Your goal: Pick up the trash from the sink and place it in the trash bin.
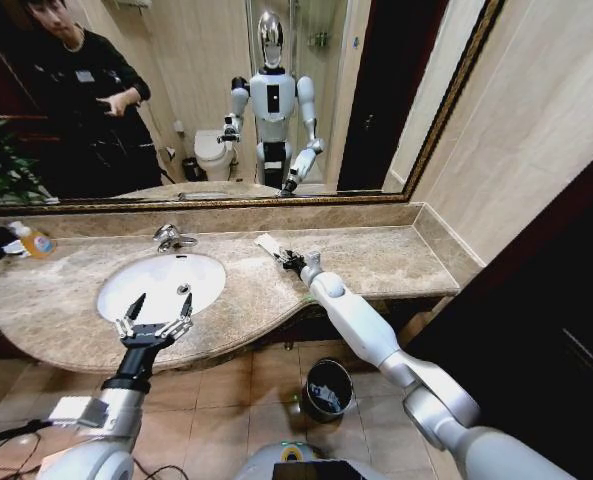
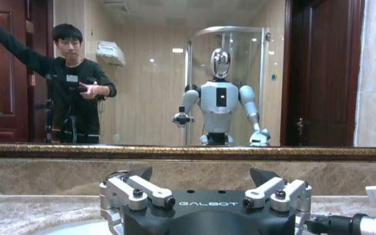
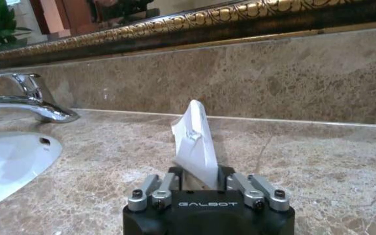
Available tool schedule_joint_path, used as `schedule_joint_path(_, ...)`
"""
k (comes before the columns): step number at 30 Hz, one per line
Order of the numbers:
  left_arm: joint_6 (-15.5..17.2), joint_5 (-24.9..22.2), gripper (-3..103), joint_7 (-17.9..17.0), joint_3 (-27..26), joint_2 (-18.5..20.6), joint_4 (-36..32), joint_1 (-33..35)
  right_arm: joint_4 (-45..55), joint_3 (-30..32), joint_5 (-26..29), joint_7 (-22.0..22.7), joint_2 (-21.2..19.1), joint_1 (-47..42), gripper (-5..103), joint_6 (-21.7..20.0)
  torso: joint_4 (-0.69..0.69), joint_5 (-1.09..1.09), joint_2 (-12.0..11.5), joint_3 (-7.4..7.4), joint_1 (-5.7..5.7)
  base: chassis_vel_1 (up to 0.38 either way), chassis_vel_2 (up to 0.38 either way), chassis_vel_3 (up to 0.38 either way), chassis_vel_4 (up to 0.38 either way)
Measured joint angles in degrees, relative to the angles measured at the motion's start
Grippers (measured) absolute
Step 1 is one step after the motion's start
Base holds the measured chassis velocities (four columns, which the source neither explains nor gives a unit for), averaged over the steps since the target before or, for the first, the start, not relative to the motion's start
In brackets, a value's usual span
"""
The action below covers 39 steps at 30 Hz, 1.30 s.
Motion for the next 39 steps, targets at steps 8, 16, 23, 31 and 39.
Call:
schedule_joint_path(8,0.0,0.0,100,0.0,0.0,0.0,0.0,0.0,4.8,0.0,0.1,0.8,-1.3,-1.3,6,0.0,0.0,0.0,0.0,0.0,0.0,0.0,0.0,0.0,0.0)
schedule_joint_path(16,0.0,0.0,100,0.0,0.0,0.0,0.0,0.0,16.6,0.9,1.3,1.7,-6.8,-4.2,0,-0.8,0.01,0.0,0.0,0.0,0.0,0.0,0.0,0.0,0.0)
schedule_joint_path(23,0.0,0.0,100,0.0,0.0,0.0,0.0,0.0,29.6,4.2,5.0,2.6,-13.6,-10.3,0,-3.7,0.01,0.01,0.0,0.0,0.0,0.0,0.0,0.0,0.0)
schedule_joint_path(31,0.0,0.0,100,0.0,0.0,0.0,0.0,0.0,43.6,8.8,6.0,2.9,-21.7,-24.7,0,-3.6,-0.03,0.0,0.0,-0.01,-0.01,0.0,0.0,0.0,0.0)
schedule_joint_path(39,0.0,0.0,100,0.0,0.0,0.0,0.0,0.0,51.5,13.9,6.0,3.3,-24.8,-37.3,0,-2.0,0.01,0.01,0.0,-0.01,0.0,0.0,0.0,0.0,0.0)
